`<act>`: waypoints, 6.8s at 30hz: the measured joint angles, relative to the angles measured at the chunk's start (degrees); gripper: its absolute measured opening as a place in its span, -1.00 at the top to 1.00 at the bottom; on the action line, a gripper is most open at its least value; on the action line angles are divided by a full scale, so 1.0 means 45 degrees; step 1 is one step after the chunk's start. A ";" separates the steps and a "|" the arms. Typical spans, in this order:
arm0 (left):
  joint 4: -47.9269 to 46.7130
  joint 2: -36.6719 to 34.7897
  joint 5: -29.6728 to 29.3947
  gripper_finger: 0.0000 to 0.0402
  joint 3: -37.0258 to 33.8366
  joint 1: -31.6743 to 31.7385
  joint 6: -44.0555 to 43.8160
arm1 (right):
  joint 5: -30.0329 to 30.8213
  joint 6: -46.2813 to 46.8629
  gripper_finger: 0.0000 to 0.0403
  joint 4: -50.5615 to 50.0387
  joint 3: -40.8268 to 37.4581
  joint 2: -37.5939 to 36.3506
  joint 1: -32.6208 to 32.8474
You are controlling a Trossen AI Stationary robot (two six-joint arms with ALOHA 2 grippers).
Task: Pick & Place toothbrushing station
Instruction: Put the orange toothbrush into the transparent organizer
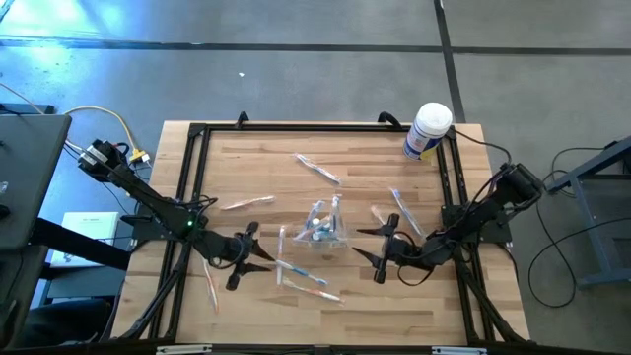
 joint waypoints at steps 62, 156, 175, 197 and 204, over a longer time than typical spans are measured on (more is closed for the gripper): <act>-0.7306 0.0927 0.0606 0.39 0.0015 0.9655 -0.2473 | -0.0150 0.0871 -0.07 -0.0710 0.0000 0.0010 -0.0363; 1.0500 0.6819 -0.4417 0.96 0.1682 0.3843 0.1024 | -0.1490 0.2171 -0.07 -0.1592 0.0000 0.0015 -0.0944; 1.1898 0.6892 -0.6786 0.96 0.0457 0.1893 0.1833 | -0.1491 0.2147 -0.07 -0.1586 0.0000 0.0015 -0.0837; 1.1036 0.6892 -0.7359 0.75 0.0447 0.1502 0.2385 | -0.1491 0.2166 -0.07 -0.1580 0.0000 0.0015 -0.0837; 1.0444 0.6892 -0.7354 0.71 0.0447 0.1314 0.2018 | -0.1490 0.2166 -0.07 -0.1581 0.0000 0.0015 -0.0837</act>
